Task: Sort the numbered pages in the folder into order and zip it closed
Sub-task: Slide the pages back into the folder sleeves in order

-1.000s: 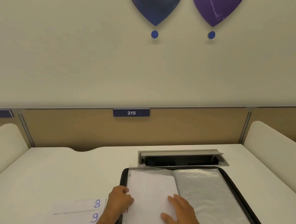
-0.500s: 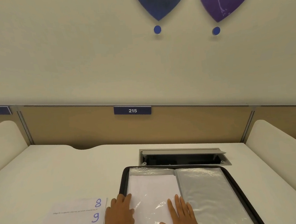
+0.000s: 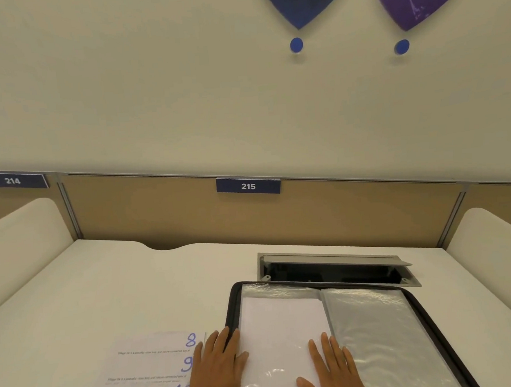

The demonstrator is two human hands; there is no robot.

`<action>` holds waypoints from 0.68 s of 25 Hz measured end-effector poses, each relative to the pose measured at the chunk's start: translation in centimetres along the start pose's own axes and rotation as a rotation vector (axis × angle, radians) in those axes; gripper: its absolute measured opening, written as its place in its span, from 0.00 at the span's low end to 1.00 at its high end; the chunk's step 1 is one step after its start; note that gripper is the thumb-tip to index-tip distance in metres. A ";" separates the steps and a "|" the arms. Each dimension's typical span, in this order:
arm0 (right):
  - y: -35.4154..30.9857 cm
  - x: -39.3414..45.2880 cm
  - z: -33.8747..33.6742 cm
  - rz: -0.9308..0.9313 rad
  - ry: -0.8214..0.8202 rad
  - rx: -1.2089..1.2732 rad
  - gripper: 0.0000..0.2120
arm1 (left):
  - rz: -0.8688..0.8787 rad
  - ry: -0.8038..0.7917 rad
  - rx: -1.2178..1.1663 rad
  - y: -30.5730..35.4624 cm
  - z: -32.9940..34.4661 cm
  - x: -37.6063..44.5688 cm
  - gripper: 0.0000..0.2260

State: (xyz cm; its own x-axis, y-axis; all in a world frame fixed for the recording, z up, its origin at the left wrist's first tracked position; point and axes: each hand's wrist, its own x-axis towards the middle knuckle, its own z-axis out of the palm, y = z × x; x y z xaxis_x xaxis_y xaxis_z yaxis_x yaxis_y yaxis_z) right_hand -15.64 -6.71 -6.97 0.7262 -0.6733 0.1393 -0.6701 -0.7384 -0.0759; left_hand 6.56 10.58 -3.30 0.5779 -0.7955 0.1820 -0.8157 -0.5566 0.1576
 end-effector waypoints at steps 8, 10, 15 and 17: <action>-4.2 1.4 -3.3 0.183 -0.018 0.200 0.37 | -0.035 -0.083 -0.018 -9.8 -1.0 -2.1 0.36; -7.0 2.8 -4.2 0.108 0.066 0.232 0.36 | -0.045 -0.091 -0.011 -11.3 -1.0 -2.6 0.38; -15.9 6.0 -5.9 -0.116 -0.054 0.385 0.38 | -0.076 -0.082 0.012 -12.4 0.5 -2.6 0.40; -18.4 7.4 -5.8 -0.166 -0.145 0.393 0.27 | -0.072 -0.054 0.013 -12.6 1.1 -2.5 0.40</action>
State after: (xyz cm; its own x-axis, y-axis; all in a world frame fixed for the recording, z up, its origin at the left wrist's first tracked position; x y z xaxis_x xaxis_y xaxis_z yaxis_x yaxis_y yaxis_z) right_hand 1.13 2.16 1.20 0.8516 -0.5224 0.0435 -0.4538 -0.7763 -0.4376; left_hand 15.40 19.35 -6.83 0.6333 -0.7649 0.1179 -0.7725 -0.6156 0.1558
